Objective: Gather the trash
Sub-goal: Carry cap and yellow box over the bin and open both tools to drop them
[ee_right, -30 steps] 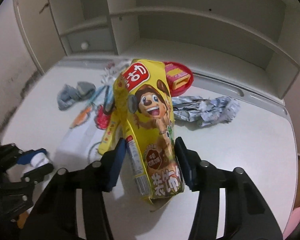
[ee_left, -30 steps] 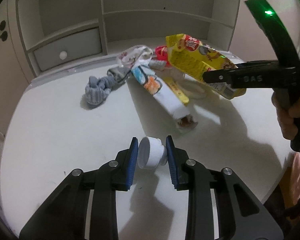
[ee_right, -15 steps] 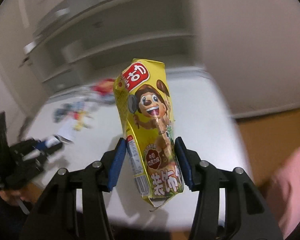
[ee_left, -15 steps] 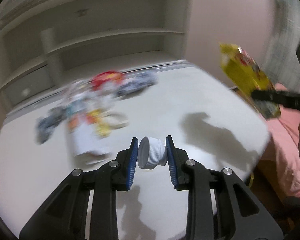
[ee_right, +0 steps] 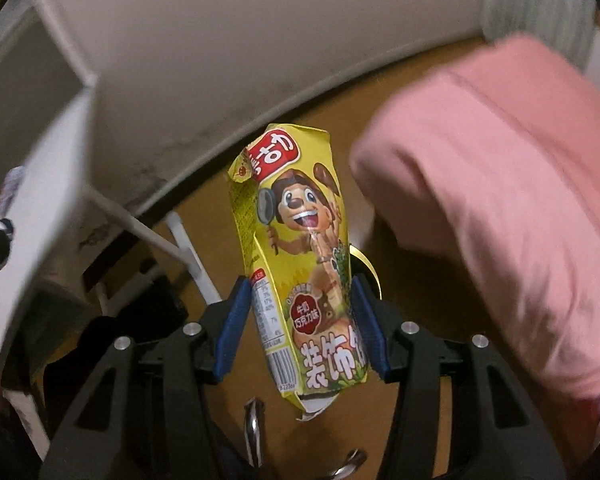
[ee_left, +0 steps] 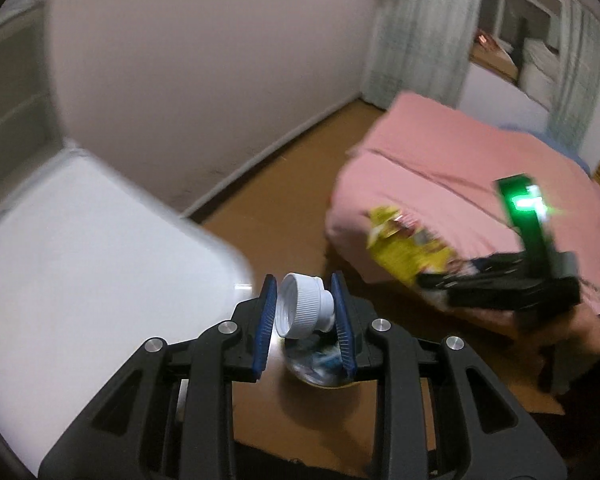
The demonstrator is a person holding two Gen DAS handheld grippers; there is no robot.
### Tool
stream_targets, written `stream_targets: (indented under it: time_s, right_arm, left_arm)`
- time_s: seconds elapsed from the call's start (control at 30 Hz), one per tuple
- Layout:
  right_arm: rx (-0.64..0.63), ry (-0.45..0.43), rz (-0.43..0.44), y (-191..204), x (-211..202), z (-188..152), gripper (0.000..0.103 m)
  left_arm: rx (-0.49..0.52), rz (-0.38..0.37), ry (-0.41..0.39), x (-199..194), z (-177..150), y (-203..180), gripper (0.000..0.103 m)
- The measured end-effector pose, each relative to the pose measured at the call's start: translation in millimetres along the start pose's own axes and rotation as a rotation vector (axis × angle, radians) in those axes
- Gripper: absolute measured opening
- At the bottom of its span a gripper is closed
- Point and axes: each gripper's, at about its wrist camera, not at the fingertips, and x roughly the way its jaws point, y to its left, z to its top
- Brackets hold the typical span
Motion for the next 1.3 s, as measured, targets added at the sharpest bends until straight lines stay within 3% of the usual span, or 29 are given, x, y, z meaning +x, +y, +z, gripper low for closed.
stream_targets:
  time_s: [0.2, 0.33, 0.63, 0.7, 0.8, 1.3]
  right_arm:
    - [0.064, 0.18, 0.009, -31.1, 76.4, -22.0, 0.052]
    - [0.075, 0.21, 0.028, -34.9, 89.7, -26.4, 0.054]
    - [0.09, 0.211, 0.049, -42.5, 95.3, -19.1, 0.054]
    - [0.095, 0.198, 0.055, -43.6, 93.0, -16.9, 0.067]
    - [0.106, 0.185, 0.057, -45.1, 90.7, -15.4, 0.075]
    - [0.219, 0.104, -0.001, -71.8, 72.8, -7.9, 0.076]
  left_arm:
    - [0.045, -0.043, 0.096, 66.6, -3.3, -23.6, 0.027]
    - [0.034, -0.051, 0.128, 91.4, -2.8, -22.5, 0.027]
    - [0.027, -0.062, 0.157, 113.4, -6.0, -30.9, 0.027]
    - [0.023, -0.066, 0.161, 113.3, -9.6, -28.3, 0.027]
    - [0.02, -0.067, 0.167, 115.9, -11.7, -27.2, 0.027]
    - [0.034, -0.103, 0.228, 148.5, -15.0, -42.6, 0.029]
